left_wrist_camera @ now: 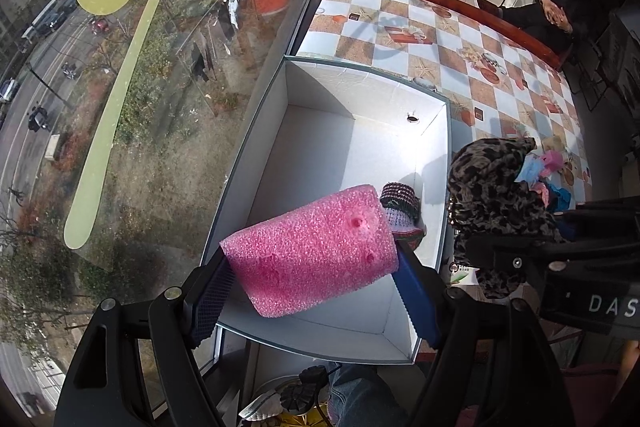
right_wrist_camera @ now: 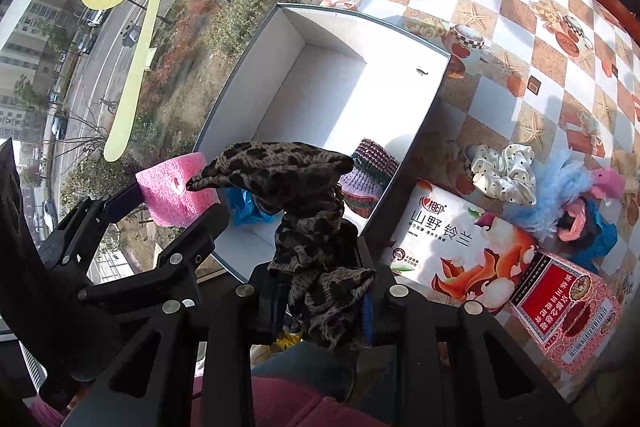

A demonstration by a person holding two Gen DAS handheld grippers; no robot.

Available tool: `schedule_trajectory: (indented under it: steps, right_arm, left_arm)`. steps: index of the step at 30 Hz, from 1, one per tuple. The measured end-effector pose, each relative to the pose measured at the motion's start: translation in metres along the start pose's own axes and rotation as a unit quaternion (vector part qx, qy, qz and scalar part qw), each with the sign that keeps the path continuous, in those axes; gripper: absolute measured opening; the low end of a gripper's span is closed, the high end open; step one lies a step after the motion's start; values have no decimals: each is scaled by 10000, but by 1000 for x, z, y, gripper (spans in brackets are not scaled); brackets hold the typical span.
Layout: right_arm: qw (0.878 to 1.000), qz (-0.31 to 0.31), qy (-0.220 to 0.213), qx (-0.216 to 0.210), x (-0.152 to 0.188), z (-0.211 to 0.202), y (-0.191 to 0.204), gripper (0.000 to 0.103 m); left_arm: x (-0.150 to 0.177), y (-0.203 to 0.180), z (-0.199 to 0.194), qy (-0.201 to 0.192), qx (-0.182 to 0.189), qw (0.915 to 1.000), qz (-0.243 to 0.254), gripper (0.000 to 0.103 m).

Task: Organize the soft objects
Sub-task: 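Open both tools to drop the foam block and leopard cloth into the box, then move both tools back toward the pile of soft items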

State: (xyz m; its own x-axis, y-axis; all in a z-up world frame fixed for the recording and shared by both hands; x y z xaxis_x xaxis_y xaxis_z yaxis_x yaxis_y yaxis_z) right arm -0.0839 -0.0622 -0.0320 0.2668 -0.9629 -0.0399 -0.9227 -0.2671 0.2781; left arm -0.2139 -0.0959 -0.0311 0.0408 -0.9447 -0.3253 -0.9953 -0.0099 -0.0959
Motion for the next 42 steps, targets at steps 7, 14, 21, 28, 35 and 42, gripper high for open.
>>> schedule_trajectory:
  steps: [7,14,21,28,35,42]
  right_arm:
    - [9999,-32,-139,42,-21,-4,4,30]
    - [9992,-92,-375,-62,-45,-18,12,31]
    - [9979,392,-509,-113,-50,-36,-19,102]
    - [9901,1322,-459,-128,-35,-57,-95,102]
    - [9656,2521,-638,79,-1,-89,-200,102]
    - [9428,3289,-426,335,40,-85,-289,102]
  left_arm:
    - [-8,4,4,43,-45,10000,4,80]
    - [-16,0,6,82,-7,10000,32,82]
    - [-21,-1,7,-2,628,9974,-364,102]
    - [-47,-37,3,-332,1006,9944,7,103]
    - [-68,-124,26,99,1257,9860,1094,103]
    - [-75,-197,93,985,1234,9735,1653,103]
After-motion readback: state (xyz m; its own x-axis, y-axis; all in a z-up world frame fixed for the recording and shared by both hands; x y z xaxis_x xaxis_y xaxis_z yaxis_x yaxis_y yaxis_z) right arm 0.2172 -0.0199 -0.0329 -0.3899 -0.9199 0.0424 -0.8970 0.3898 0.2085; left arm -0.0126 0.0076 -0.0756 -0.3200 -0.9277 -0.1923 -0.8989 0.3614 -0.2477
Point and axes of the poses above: each gripper's, at about its wrist camera, not at the fingertips, and z roughly the way its jaws point, y to its left, x to its underside, the point moved 4 cm from there along z, roughly the way its jaws point, and after that the axes turned 6 degrees about x, right-handed, at the moved point
